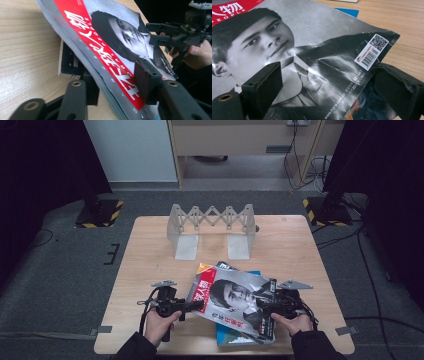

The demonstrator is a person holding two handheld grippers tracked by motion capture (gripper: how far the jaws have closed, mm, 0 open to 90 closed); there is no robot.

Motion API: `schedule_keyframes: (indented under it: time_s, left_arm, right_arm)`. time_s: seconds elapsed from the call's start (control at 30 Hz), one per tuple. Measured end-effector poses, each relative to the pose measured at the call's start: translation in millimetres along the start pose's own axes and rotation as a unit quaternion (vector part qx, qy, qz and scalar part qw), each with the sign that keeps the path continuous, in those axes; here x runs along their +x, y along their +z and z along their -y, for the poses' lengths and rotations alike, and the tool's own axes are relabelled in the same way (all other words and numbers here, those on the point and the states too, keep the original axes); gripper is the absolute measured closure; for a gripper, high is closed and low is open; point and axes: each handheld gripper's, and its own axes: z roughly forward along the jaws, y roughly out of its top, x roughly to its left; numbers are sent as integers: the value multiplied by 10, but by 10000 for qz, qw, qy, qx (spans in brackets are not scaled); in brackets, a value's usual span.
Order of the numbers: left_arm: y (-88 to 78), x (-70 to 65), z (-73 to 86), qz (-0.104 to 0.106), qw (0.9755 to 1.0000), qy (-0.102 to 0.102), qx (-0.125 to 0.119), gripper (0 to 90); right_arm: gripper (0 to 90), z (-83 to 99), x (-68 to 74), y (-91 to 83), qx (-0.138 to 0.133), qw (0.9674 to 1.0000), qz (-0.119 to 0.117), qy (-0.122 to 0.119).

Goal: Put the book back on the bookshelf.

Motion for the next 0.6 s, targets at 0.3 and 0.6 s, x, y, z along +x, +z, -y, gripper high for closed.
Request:
schedule_keyframes:
  time_s: [0.3,0.6]
  left_arm:
    - [-48,-17,-64,108,9998,-161,10,755]
    - [-91,-95,-141,114,9995,-169,-223,806]
  right_arm:
    - [104,-26,-19,-21,46,10000,-32,16]
    - [100,-59,-183,-132,-198,9992,211,290]
